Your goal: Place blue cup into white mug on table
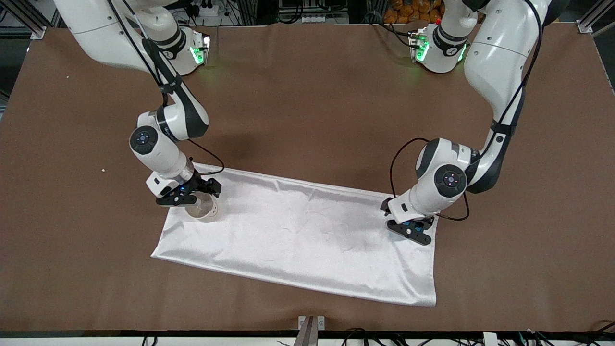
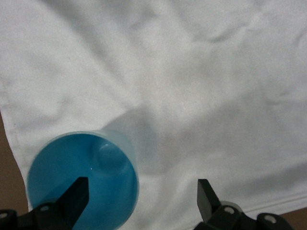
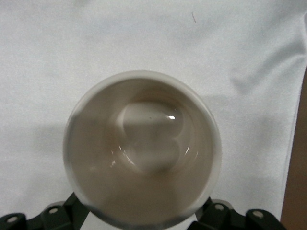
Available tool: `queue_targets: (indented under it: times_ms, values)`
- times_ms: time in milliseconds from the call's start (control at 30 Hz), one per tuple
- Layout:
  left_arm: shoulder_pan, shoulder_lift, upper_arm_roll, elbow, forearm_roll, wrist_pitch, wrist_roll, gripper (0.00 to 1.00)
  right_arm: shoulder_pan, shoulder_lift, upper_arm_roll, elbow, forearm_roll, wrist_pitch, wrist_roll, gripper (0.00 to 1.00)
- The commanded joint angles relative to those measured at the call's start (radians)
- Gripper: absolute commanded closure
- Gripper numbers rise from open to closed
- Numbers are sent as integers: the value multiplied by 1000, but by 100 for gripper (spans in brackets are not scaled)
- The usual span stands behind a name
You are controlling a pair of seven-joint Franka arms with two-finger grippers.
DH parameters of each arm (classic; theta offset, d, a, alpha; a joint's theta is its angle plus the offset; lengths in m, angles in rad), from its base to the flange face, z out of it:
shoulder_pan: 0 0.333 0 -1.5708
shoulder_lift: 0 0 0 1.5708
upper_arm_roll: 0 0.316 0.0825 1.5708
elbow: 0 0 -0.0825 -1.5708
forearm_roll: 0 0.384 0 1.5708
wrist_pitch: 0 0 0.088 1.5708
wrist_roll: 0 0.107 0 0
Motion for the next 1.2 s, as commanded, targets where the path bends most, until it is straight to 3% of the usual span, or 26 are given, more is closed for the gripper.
queue_targets:
  times_ms: [0, 33, 67, 100, 233, 400, 833, 1167]
  values:
    - [0, 16, 1, 21, 28, 8, 9, 0, 4, 20, -1, 25, -17, 1, 30, 70]
    - [0, 18, 1, 21, 28, 8, 11, 4, 4, 20, -1, 25, -17, 1, 30, 84]
    - [0, 18, 1, 21, 28, 8, 11, 17, 4, 20, -1, 25, -17, 1, 30, 95]
    - [0, 19, 1, 21, 28, 8, 11, 31, 4, 20, -1, 25, -17, 1, 30, 100]
    - [0, 19, 1, 21, 28, 8, 11, 71, 3, 20, -1, 23, -17, 1, 30, 100]
    - [0, 19, 1, 21, 28, 8, 11, 100, 3, 20, -1, 23, -18, 1, 30, 100]
    - [9, 15, 1, 21, 29, 8, 71, 100, 55, -20, -1, 22, -18, -19, 90, 100]
    - [10, -10, 9, 21, 64, 3, 97, 100, 188, -86, 5, 19, -18, -101, 286, 100]
